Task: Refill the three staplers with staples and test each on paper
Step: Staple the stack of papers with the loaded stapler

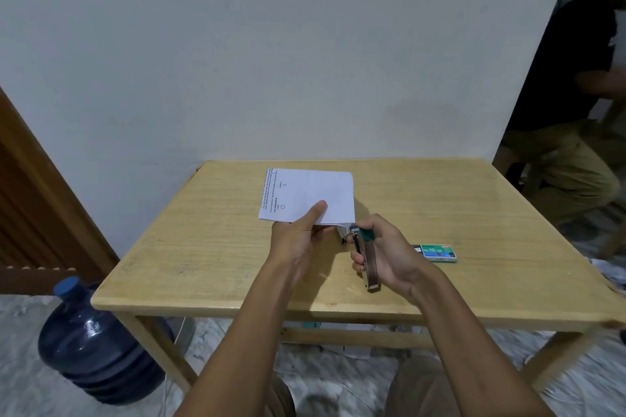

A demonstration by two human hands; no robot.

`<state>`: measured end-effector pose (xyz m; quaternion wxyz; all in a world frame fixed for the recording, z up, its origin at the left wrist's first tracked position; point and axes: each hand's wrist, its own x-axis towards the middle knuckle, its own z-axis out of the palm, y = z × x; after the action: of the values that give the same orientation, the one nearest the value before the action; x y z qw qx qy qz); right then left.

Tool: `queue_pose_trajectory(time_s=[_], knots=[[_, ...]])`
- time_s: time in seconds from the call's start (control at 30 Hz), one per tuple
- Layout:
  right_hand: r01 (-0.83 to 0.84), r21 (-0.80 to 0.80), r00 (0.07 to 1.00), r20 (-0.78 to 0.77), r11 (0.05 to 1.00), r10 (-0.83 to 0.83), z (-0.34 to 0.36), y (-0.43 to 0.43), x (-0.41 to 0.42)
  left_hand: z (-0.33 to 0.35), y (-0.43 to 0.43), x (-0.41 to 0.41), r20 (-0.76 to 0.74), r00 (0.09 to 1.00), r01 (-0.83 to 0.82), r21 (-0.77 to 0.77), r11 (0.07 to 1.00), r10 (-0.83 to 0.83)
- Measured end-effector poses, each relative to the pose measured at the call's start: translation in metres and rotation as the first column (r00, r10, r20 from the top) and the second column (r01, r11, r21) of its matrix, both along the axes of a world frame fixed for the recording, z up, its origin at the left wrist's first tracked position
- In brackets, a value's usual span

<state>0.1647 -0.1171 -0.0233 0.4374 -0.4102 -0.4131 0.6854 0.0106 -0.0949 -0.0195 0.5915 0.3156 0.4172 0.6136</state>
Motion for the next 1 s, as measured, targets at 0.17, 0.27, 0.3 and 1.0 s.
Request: queue_pose_trajectory(time_s=[0.17, 0.27, 0.3, 1.0], knots=[[-0.049, -0.036, 0.998, -0.027, 0.998, 0.048, -0.002, -0.003, -0.001, -0.001, -0.001, -0.002, 0.005, 1.000, -0.017, 0.023, 1.000, 0.017], [-0.024, -0.032, 0.997, -0.071, 0.999, 0.022, 0.000, -0.006, -0.003, -0.002, -0.001, -0.003, 0.001, 1.000, -0.019, 0.034, 0.999, 0.019], [-0.012, -0.021, 0.996, -0.085, 1.000, 0.010, 0.000, -0.007, -0.004, -0.003, -0.001, -0.003, 0.001, 1.000, -0.015, 0.037, 0.999, 0.015], [0.122, 0.010, 0.992, -0.045, 0.992, -0.122, 0.004, -0.006, -0.005, -0.003, -0.011, -0.001, -0.143, 0.988, 0.065, 0.074, 0.995, -0.054]])
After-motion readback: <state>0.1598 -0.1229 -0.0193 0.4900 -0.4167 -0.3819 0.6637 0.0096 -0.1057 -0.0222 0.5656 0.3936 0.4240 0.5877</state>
